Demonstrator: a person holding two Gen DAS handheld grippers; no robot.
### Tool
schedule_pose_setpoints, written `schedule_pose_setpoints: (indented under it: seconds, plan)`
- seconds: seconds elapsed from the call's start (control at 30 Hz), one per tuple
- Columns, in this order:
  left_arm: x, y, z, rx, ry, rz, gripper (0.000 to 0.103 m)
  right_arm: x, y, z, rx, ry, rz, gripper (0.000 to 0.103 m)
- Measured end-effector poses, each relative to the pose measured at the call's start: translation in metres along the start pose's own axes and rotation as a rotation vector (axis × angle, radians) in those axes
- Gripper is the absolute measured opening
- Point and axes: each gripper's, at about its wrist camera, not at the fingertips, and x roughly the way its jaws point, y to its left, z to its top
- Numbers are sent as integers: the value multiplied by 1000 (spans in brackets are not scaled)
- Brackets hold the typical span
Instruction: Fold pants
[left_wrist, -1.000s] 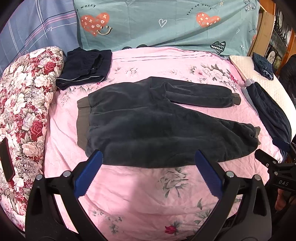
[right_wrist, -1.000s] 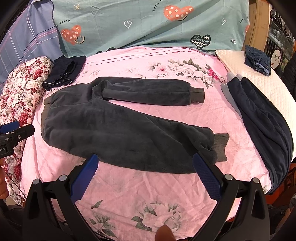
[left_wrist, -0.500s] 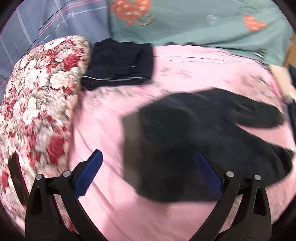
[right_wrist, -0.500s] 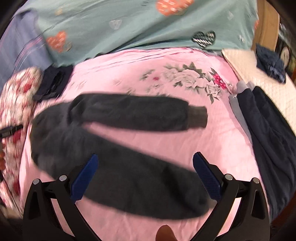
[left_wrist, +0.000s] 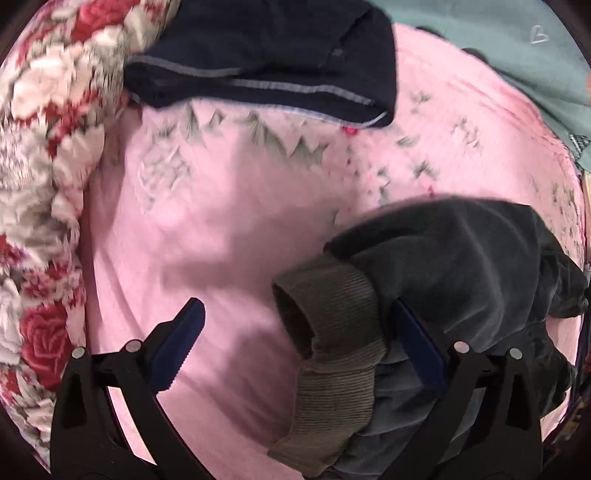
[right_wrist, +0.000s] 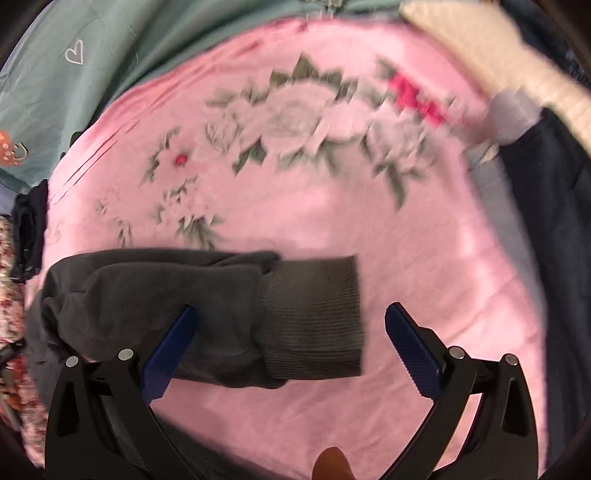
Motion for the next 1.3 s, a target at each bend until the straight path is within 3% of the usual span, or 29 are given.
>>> schedule_pose_setpoints:
  seconds: [0.07, 0.1, 0.2, 0.27, 0.3, 0.33, 0.37, 0.43, 0.47, 0.5, 0.57, 0.63, 0.7, 0.73, 0.83, 0.9, 0.93, 0.97, 1.0, 1.03, 1.07, 1.13, 1.27, 1.3]
  plan:
    - [1, 3, -1, -22, 11, -19, 101, 7, 6, -2, -1, 47, 28, 102]
    - [1, 4, -2, -30, 15, -20, 101, 11, 13, -5, -25, 64, -13, 101]
    - [3, 2, -5, -34, 23, -24, 101, 10, 25, -6, -87, 58, -42, 76]
    - [3, 1, -7, -36, 25, -41, 96, 5, 33, -6, -118, 58, -3, 46]
    - [2, 0, -6, -30, 25, -60, 90, 3, 36, -5, -131, 61, 8, 42]
    - [1, -4, -7, -7, 26, -108, 72, -1, 42, -4, -153, 53, 4, 37]
    - [2, -7, -5, 11, 31, -133, 63, -7, 49, -3, -184, 37, -10, 34]
    - [0, -12, -2, 38, 9, -98, 56, -30, 72, 6, -286, -34, -32, 32]
    - [-4, -15, 0, 51, -16, -81, 40, -43, 80, 13, -320, -76, -28, 32]
    - [-14, -17, 4, 68, -63, -67, 37, -66, 90, 22, -351, -141, -15, 32]
    - [-37, -17, 7, 68, -138, -120, 7, -109, 98, 35, -374, -271, 42, 32]
    - [-64, -14, 7, 53, -228, -147, 7, -157, 101, 39, -419, -445, 77, 32]
    - [-82, -21, 3, 58, -300, -174, 7, -176, 89, 34, -420, -528, 59, 32]
    - [-93, -24, -9, 76, -350, -164, 7, -174, 78, 33, -394, -521, 48, 36]
    - [-86, -35, -17, 116, -366, -91, 10, -114, 18, 33, -226, -336, -82, 73]
    - [-64, -36, -24, 128, -321, -40, 19, -70, -18, 20, -153, -171, -263, 73]
    - [-51, -39, -26, 143, -295, 30, 35, -67, -28, 11, -127, -150, -296, 73]
    - [-43, -39, -27, 160, -289, 110, 51, -73, -36, -6, -94, -153, -263, 73]
    - [-40, -39, -33, 179, -292, 184, 60, -79, -39, -16, -82, -154, -222, 73]
    - [-42, -37, -36, 192, -302, 212, 75, -89, -42, -35, -73, -142, -162, 74]
    - [-49, -31, -42, 194, -318, 188, 86, -95, -40, -49, -76, -123, -130, 76]
    - [-52, -17, -51, 180, -284, 114, 93, -99, -39, -73, -85, -70, -99, 78]
    - [-18, 3, -75, 154, -76, -45, 93, -91, -36, -137, -104, 59, -103, 87]
    - [-14, 3, -81, 141, -69, -63, 93, -83, -38, -154, -93, 101, -82, 88]
